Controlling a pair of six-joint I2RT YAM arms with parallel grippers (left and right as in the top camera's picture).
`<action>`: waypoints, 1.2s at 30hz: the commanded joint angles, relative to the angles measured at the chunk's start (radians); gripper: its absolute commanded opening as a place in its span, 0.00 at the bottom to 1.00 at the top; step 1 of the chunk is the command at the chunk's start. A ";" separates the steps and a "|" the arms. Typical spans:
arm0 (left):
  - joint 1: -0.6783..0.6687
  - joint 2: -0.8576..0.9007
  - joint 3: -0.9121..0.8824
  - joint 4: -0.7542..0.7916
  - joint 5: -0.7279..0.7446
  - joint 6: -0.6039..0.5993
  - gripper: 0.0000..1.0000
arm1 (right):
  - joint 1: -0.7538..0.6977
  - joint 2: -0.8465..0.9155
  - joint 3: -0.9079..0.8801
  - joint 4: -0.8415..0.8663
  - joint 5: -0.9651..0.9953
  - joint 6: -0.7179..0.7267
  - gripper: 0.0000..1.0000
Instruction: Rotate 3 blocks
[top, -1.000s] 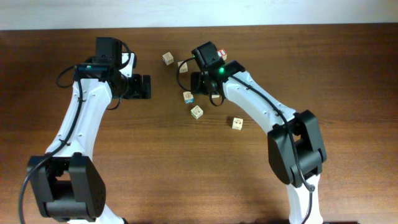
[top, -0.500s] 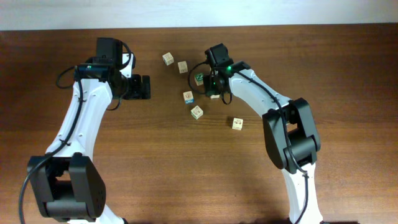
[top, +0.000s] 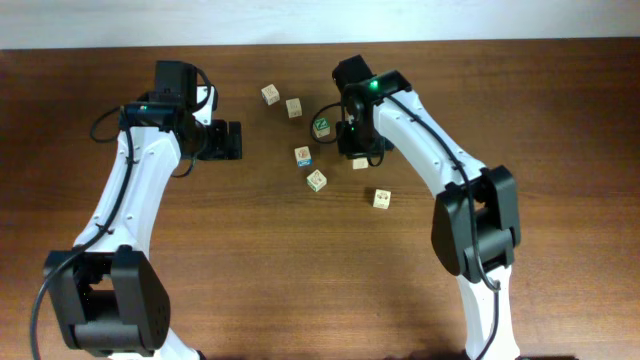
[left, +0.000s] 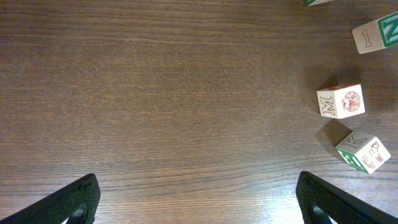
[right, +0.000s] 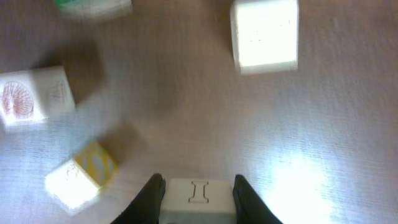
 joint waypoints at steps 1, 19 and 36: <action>0.002 0.009 0.016 -0.001 -0.007 -0.016 0.99 | 0.007 -0.031 -0.008 -0.089 -0.016 0.055 0.21; 0.002 0.009 0.016 -0.001 -0.007 -0.016 0.99 | 0.036 -0.031 -0.224 0.022 -0.031 0.155 0.33; 0.002 0.009 0.016 -0.001 -0.007 -0.016 0.99 | -0.063 0.039 0.064 0.253 0.161 -0.117 0.52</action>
